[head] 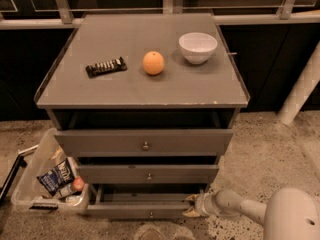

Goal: Open bottom drawer

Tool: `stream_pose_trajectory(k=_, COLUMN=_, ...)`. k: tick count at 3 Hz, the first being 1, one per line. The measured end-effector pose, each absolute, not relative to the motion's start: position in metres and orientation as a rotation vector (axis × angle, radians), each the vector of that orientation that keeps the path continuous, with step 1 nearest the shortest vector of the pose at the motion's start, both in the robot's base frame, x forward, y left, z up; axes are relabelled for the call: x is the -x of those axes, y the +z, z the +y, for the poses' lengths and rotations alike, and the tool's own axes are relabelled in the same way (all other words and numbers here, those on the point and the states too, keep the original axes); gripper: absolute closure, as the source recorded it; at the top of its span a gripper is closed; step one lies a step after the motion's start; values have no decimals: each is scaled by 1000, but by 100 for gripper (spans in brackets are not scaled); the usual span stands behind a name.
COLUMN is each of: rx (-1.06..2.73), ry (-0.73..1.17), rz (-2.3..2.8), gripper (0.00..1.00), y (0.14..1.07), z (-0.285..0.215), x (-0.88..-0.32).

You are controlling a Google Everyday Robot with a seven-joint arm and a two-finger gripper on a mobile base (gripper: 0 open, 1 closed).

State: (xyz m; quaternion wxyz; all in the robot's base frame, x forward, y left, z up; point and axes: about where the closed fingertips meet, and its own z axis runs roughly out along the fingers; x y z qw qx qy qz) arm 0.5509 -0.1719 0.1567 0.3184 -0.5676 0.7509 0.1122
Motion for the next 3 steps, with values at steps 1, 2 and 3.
stream_pose_trajectory(k=1, rx=1493, ry=295, rz=1975, gripper=81, y=157, z=-172, x=-551)
stream_pose_trajectory(k=2, rx=1493, ry=295, rz=1975, gripper=57, y=157, z=-172, x=-551)
stream_pose_trajectory(k=3, rx=1493, ry=296, rz=1975, gripper=34, y=157, z=-172, x=-551)
